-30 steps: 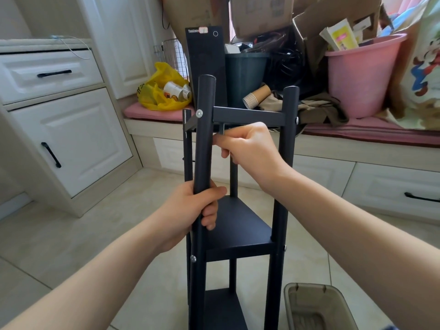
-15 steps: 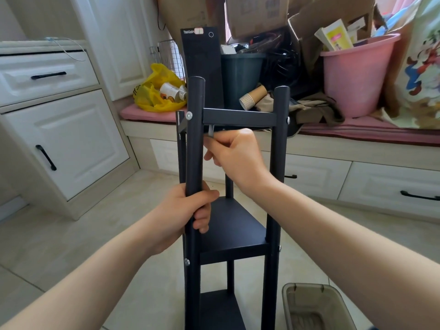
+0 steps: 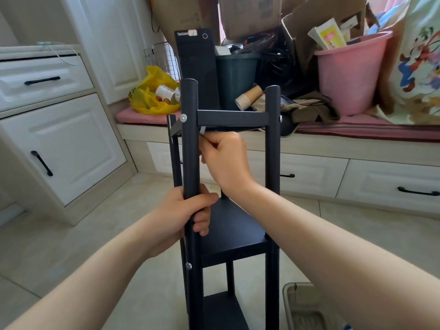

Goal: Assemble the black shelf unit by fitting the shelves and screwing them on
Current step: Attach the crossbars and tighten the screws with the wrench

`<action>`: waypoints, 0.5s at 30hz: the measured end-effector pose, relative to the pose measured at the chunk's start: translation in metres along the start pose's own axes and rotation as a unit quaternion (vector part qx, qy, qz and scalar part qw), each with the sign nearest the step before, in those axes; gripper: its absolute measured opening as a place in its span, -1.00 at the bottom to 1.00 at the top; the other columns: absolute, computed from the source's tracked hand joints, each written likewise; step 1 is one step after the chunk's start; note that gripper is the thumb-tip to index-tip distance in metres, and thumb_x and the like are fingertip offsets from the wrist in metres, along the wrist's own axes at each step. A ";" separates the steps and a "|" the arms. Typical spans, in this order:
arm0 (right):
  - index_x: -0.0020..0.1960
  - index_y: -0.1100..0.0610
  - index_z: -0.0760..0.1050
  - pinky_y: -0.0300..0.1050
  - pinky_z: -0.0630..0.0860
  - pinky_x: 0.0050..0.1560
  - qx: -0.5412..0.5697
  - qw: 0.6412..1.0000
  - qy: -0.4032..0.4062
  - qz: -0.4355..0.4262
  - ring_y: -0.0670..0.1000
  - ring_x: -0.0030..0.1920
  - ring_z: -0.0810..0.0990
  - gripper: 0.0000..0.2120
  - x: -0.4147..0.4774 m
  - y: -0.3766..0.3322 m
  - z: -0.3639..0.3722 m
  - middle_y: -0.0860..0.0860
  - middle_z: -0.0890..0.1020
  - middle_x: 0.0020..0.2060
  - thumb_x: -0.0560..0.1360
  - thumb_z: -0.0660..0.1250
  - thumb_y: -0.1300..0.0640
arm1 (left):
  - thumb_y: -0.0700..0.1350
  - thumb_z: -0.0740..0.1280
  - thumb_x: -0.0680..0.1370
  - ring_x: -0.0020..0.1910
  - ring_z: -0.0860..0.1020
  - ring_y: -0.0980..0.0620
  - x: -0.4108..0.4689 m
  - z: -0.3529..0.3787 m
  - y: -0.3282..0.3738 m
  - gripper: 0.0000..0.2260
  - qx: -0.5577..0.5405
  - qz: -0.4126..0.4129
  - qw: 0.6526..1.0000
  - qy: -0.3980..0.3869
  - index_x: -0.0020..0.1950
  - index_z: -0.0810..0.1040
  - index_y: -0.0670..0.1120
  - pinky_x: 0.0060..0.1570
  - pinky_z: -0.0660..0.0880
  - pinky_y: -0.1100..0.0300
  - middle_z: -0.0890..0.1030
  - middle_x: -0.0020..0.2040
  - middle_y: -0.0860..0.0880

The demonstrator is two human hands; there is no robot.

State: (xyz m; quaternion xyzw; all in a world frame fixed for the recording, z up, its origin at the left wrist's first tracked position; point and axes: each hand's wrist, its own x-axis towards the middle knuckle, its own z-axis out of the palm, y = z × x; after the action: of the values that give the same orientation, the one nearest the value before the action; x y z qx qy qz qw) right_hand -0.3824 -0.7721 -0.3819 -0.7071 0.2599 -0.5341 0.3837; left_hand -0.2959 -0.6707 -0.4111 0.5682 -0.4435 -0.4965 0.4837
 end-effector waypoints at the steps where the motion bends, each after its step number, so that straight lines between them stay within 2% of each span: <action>1: -0.44 -0.02 0.44 -0.43 0.34 -0.34 -0.001 1.000 -0.003 0.005 -0.21 -0.47 0.46 -0.56 0.000 -0.001 -0.001 -0.17 0.47 -0.57 0.59 0.33 0.22 | -0.21 0.32 0.63 -0.51 0.27 0.00 0.001 0.000 0.000 -0.64 0.000 0.001 1.000 0.002 -0.36 0.36 -0.07 -0.44 0.41 0.17 0.26 -0.46 -0.06; 4: -0.41 0.13 0.48 -0.40 0.32 -0.36 -0.010 0.999 -0.023 0.027 -0.20 -0.49 0.41 -0.61 0.001 -0.003 -0.007 -0.11 0.45 -0.54 0.60 0.33 0.21 | -0.20 0.32 0.63 -0.51 0.28 0.00 0.002 -0.002 0.000 -0.62 0.001 0.002 1.000 0.008 -0.38 0.36 -0.06 -0.44 0.41 0.17 0.27 -0.46 -0.05; 6: -0.33 0.20 0.53 -0.40 0.32 -0.36 -0.022 0.998 -0.049 0.038 -0.23 -0.48 0.43 -0.68 0.000 -0.006 -0.013 -0.10 0.47 -0.50 0.60 0.31 0.21 | -0.20 0.33 0.63 -0.51 0.28 0.01 0.002 -0.003 0.000 -0.61 -0.002 0.002 1.000 0.012 -0.39 0.37 -0.05 -0.44 0.41 0.17 0.27 -0.46 -0.05; 9: -0.23 0.16 0.59 -0.44 0.34 -0.35 -0.048 0.994 -0.083 0.046 -0.29 -0.43 0.48 -0.74 -0.003 -0.011 -0.023 -0.17 0.49 -0.43 0.61 0.27 0.19 | -0.20 0.33 0.63 -0.51 0.28 0.01 0.002 -0.006 0.000 -0.59 -0.003 0.000 1.000 0.009 -0.42 0.38 -0.03 -0.44 0.41 0.17 0.27 -0.46 -0.04; 12: -0.26 0.15 0.60 -0.41 0.30 -0.34 -0.068 0.990 -0.104 0.060 -0.27 -0.45 0.45 -0.73 -0.005 -0.014 -0.031 -0.23 0.48 -0.55 0.59 0.28 0.19 | -0.19 0.33 0.63 -0.51 0.29 0.02 0.001 -0.009 0.000 -0.58 0.003 -0.002 1.000 -0.005 -0.43 0.41 -0.01 -0.42 0.41 0.17 0.28 -0.46 -0.04; 15: -0.26 0.16 0.62 -0.46 0.32 -0.36 -0.083 0.988 -0.118 0.063 -0.34 -0.47 0.45 -0.74 -0.006 -0.018 -0.038 -0.32 0.44 -0.62 0.58 0.29 0.20 | -0.18 0.33 0.63 -0.49 0.31 0.02 0.000 -0.010 0.001 -0.59 0.010 -0.004 1.000 -0.030 -0.43 0.42 0.00 -0.39 0.43 0.16 0.30 -0.45 -0.03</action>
State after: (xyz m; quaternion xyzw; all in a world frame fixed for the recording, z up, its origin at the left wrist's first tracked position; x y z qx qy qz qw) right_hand -0.4213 -0.7672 -0.3656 -0.7766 0.3004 -0.3981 0.3849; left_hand -0.2862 -0.6694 -0.4101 0.5595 -0.4602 -0.5108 0.4629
